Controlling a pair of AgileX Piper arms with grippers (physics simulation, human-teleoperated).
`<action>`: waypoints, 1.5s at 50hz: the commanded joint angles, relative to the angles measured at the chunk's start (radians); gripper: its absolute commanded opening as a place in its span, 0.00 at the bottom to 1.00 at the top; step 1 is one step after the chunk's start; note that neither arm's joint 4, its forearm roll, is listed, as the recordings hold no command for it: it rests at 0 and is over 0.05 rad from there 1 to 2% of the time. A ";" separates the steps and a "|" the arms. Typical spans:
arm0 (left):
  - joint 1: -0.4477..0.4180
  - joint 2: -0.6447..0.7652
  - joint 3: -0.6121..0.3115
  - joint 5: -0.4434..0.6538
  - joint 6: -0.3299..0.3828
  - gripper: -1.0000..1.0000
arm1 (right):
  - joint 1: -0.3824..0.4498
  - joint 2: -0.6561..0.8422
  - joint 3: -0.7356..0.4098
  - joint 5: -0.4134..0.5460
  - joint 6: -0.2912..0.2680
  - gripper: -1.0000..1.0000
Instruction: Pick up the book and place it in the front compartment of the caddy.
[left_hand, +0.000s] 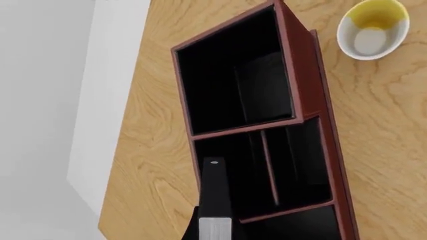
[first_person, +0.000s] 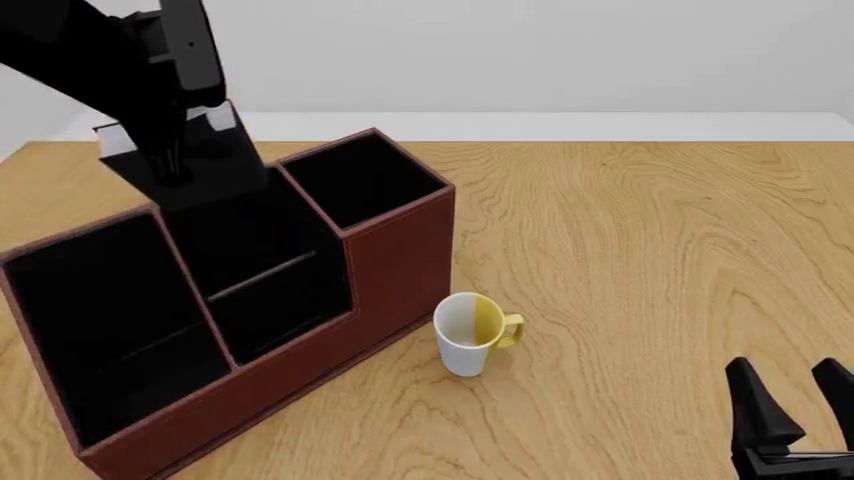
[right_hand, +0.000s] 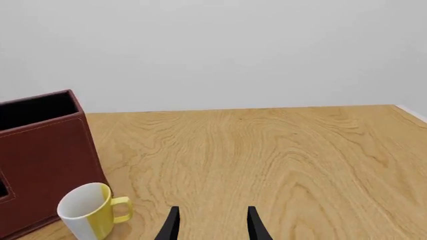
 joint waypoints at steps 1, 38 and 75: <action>0.000 0.023 -0.039 0.000 0.022 0.00 | -0.001 0.003 0.000 -0.003 0.000 1.00; 0.003 0.061 -0.029 0.000 -0.011 0.00 | -0.005 0.011 -0.001 -0.009 0.001 1.00; -0.016 0.118 -0.021 -0.001 -0.027 0.00 | -0.007 0.014 0.000 -0.012 0.001 1.00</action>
